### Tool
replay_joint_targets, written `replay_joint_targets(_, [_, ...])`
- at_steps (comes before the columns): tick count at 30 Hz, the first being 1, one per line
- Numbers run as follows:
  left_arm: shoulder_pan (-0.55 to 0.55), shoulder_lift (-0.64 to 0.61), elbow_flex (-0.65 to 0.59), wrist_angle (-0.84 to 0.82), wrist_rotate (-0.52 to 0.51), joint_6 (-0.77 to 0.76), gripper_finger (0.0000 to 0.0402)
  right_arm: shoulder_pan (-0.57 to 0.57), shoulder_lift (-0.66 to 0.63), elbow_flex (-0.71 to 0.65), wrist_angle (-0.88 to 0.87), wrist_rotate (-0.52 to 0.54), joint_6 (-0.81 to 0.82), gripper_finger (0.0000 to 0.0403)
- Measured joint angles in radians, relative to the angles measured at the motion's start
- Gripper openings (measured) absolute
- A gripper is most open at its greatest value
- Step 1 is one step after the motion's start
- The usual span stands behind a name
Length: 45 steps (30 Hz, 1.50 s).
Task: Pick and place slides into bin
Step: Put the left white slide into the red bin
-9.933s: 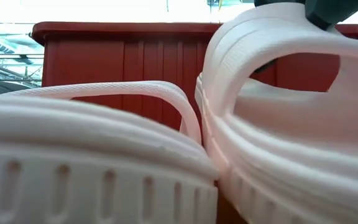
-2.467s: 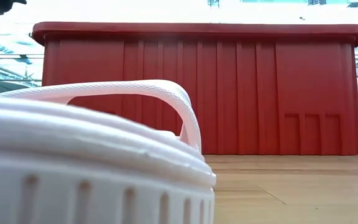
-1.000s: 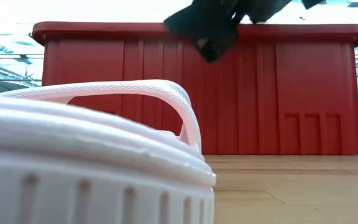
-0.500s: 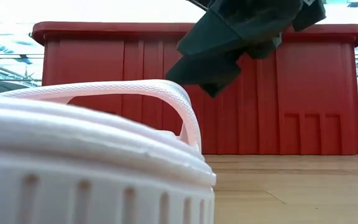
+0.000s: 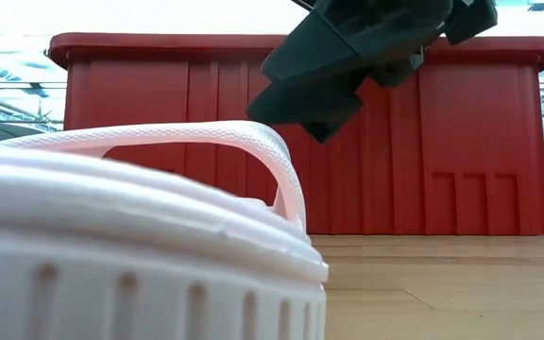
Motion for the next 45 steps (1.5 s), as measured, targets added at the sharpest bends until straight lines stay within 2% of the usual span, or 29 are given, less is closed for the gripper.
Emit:
replay_joint_targets(15, [0.0, 0.0, 0.0, 0.002, -0.001, 0.0, 0.0241, 0.0, 0.0, -0.001, -0.001, 0.005, 0.014, 0.013])
replay_joint_targets(22, [0.0, 0.0, 0.0, 0.007, -0.001, 0.0, 0.0241, -0.016, 0.069, 0.02, 0.003, 0.02, 0.051, 0.013])
replay_joint_targets(29, [0.0, 0.0, 0.0, 0.007, -0.001, 0.0, 0.0241, -0.035, 0.154, 0.115, -0.002, -0.129, 0.051, 0.013])
replay_joint_targets(34, [0.0, 0.0, 0.0, 0.005, -0.001, 0.002, 0.0241, -0.03, 0.169, 0.131, 0.0, -0.185, 0.053, 0.013])
replay_joint_targets(41, [0.0, 0.0, 0.0, 0.004, -0.001, 0.002, 0.0241, -0.027, 0.169, 0.131, 0.001, -0.214, 0.06, 0.0128])
replay_joint_targets(45, [0.0, 0.0, 0.0, 0.005, -0.001, 0.002, 0.0241, -0.024, 0.169, 0.131, 0.0, -0.22, 0.06, 0.0109])
